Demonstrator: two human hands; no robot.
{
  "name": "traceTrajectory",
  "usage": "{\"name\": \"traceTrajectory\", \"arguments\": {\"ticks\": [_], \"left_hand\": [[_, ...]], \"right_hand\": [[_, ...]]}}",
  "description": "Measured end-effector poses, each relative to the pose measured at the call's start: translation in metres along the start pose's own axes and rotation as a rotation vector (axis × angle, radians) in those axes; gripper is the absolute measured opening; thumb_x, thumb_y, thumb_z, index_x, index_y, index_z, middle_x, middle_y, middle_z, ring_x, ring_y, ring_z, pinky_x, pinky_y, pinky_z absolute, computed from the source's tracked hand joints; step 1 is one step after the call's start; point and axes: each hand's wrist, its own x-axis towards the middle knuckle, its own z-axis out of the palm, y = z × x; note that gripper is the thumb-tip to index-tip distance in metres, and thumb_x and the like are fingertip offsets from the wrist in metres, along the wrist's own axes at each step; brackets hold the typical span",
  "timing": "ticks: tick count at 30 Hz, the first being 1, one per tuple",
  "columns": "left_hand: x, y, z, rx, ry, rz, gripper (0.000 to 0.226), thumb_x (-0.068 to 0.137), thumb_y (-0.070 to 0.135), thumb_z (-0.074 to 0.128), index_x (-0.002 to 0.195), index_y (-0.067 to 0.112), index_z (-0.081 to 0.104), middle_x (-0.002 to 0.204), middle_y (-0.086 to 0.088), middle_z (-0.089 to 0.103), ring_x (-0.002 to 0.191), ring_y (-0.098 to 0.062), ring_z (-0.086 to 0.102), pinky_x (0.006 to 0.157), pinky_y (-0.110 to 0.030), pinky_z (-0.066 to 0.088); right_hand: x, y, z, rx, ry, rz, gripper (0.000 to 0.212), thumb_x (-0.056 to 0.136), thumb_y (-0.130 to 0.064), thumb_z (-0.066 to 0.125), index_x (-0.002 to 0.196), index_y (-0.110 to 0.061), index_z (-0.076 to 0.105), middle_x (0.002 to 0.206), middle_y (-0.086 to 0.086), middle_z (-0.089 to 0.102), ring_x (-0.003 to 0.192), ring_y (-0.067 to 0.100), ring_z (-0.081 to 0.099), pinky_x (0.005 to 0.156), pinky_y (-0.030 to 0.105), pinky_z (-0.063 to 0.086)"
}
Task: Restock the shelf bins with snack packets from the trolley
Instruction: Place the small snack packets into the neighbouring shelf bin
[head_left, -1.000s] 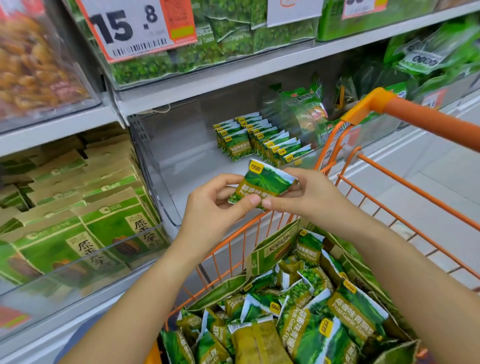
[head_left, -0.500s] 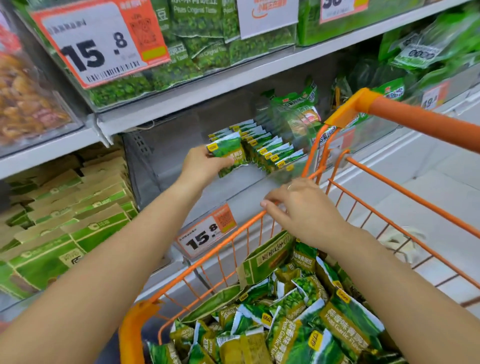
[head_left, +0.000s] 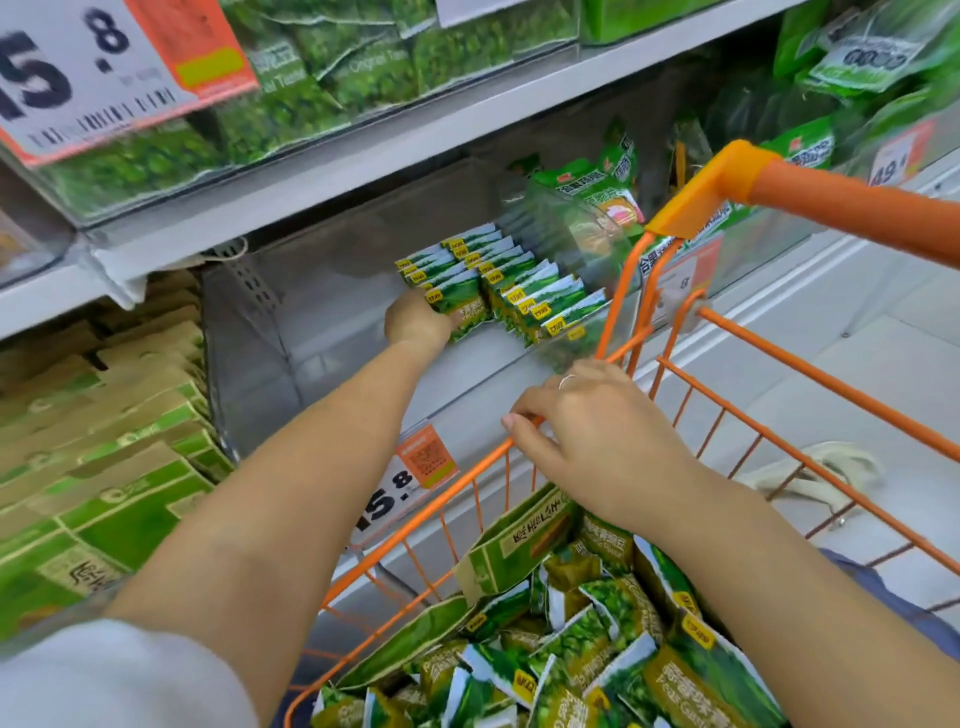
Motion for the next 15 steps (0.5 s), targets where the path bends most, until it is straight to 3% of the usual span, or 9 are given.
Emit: {"name": "traceTrajectory", "arguments": {"ticks": [3, 5, 8, 10, 13, 15], "left_hand": [[0.001, -0.001, 0.006, -0.170, 0.027, 0.002, 0.062, 0.079, 0.029, 0.076, 0.130, 0.008, 0.046, 0.116, -0.011, 0.064, 0.106, -0.031, 0.061, 0.080, -0.031, 0.050], [0.000, -0.003, 0.007, -0.279, 0.001, -0.009, 0.066, 0.073, 0.027, 0.080, 0.125, 0.010, 0.044, 0.114, -0.011, 0.065, 0.101, -0.031, 0.064, 0.083, -0.040, 0.056], [-0.005, -0.004, -0.001, -0.374, -0.013, -0.094, 0.057, 0.071, 0.024, 0.081, 0.109, 0.011, 0.040, 0.111, -0.011, 0.062, 0.098, -0.029, 0.064, 0.085, -0.040, 0.055], [-0.008, -0.001, -0.018, -0.403, 0.038, -0.122, 0.041, 0.074, 0.020, 0.074, 0.100, 0.012, 0.045, 0.103, -0.010, 0.061, 0.092, -0.026, 0.063, 0.078, -0.034, 0.054], [-0.025, 0.015, -0.061, -0.548, 0.095, -0.046, 0.019, 0.078, 0.017, 0.063, 0.095, 0.018, 0.054, 0.091, -0.007, 0.063, 0.077, -0.022, 0.061, 0.066, -0.030, 0.052], [-0.062, 0.026, -0.092, -0.526, 0.042, 0.107, 0.017, 0.077, 0.024, 0.063, 0.094, 0.022, 0.063, 0.086, 0.000, 0.067, 0.079, -0.018, 0.064, 0.066, -0.026, 0.051]], "right_hand": [[0.001, 0.000, 0.005, -0.016, 0.002, -0.006, 0.049, 0.088, -0.040, 0.032, 0.072, -0.018, 0.073, 0.057, 0.001, 0.059, 0.065, 0.025, 0.055, 0.075, 0.034, 0.045], [0.003, 0.000, 0.004, -0.020, 0.003, -0.021, 0.047, 0.090, -0.039, 0.034, 0.075, -0.017, 0.073, 0.059, 0.002, 0.060, 0.067, 0.026, 0.056, 0.076, 0.035, 0.045], [0.007, -0.001, -0.006, 0.042, -0.092, -0.032, 0.036, 0.097, -0.039, 0.042, 0.096, -0.018, 0.071, 0.080, 0.003, 0.065, 0.087, 0.025, 0.055, 0.082, 0.034, 0.037], [0.008, -0.001, -0.016, 0.152, -0.084, -0.012, 0.032, 0.096, -0.043, 0.046, 0.100, -0.021, 0.069, 0.090, -0.001, 0.064, 0.096, 0.020, 0.053, 0.078, 0.032, 0.036], [0.009, -0.005, -0.036, 0.248, -0.001, 0.053, 0.029, 0.093, -0.046, 0.048, 0.070, -0.030, 0.057, 0.069, -0.011, 0.057, 0.077, 0.017, 0.055, 0.064, 0.033, 0.042], [0.010, -0.006, -0.047, 0.226, -0.152, 0.136, 0.039, 0.094, -0.045, 0.051, 0.061, -0.025, 0.054, 0.060, -0.006, 0.060, 0.067, 0.020, 0.059, 0.063, 0.035, 0.048]]}}
